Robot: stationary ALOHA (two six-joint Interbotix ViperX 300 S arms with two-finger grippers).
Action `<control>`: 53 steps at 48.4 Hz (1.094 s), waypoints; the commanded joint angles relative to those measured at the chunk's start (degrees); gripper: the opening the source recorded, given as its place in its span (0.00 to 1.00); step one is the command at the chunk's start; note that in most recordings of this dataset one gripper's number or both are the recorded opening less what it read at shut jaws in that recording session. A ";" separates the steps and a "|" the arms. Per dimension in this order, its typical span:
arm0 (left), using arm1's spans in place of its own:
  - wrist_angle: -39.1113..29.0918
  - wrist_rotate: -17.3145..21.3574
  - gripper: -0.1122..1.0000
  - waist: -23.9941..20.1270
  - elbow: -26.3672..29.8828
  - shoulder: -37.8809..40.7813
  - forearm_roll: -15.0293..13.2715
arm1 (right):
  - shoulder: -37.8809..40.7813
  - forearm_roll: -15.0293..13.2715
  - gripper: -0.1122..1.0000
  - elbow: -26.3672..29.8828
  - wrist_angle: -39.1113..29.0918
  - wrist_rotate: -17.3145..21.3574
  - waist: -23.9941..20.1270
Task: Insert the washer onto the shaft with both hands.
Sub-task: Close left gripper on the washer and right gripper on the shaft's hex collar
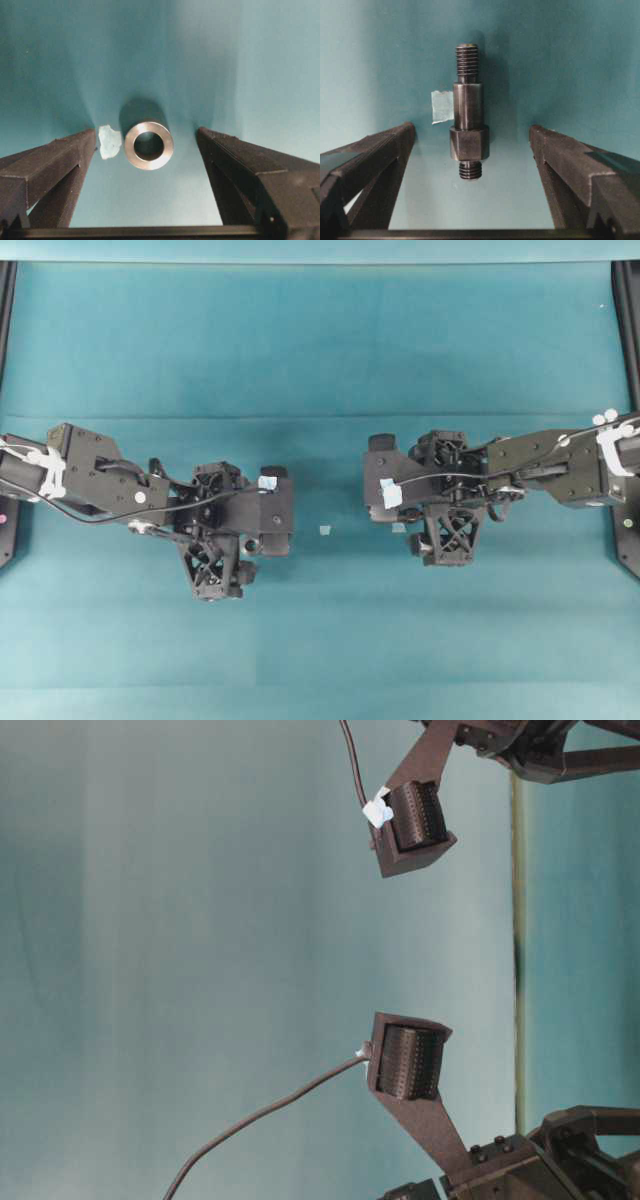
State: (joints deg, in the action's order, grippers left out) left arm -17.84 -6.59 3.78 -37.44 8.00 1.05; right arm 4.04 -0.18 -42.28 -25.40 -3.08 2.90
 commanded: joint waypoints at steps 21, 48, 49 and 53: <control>0.44 0.00 0.95 0.18 0.26 -0.09 -0.18 | -0.88 -0.18 0.94 -1.67 0.09 -0.44 0.62; 0.44 0.00 0.95 0.26 0.26 0.00 -0.18 | -0.62 -0.09 0.94 -1.41 1.67 -0.53 0.97; 0.44 0.00 0.95 0.26 0.35 -0.09 -0.18 | -0.62 -0.09 0.94 -1.41 1.76 -0.44 0.88; 0.44 0.00 0.94 0.26 0.35 -0.09 -0.18 | -0.62 0.00 0.94 -1.32 1.85 -0.26 0.97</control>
State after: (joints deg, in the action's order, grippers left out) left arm -17.75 -6.59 3.78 -37.44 8.00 0.97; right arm 3.25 -0.09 -43.86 -23.82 -3.16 3.16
